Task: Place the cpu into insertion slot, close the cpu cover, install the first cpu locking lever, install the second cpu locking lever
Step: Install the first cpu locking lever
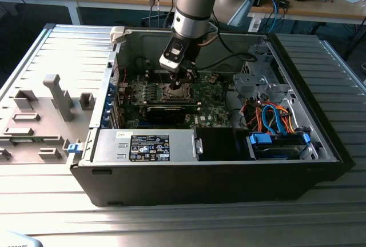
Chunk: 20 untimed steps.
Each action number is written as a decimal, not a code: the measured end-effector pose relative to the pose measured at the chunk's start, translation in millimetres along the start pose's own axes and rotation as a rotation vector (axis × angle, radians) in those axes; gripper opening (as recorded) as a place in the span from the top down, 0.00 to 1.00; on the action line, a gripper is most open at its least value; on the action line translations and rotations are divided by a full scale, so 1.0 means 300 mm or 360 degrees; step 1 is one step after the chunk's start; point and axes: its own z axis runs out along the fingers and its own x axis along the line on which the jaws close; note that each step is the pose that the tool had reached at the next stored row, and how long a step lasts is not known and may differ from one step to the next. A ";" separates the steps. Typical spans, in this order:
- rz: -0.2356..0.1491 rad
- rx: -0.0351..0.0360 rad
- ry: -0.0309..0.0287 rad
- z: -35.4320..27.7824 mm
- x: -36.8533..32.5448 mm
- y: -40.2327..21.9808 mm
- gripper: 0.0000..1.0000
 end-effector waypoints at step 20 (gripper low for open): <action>-0.0082 0.0006 -0.00089 0.000 0.000 0.000 0.89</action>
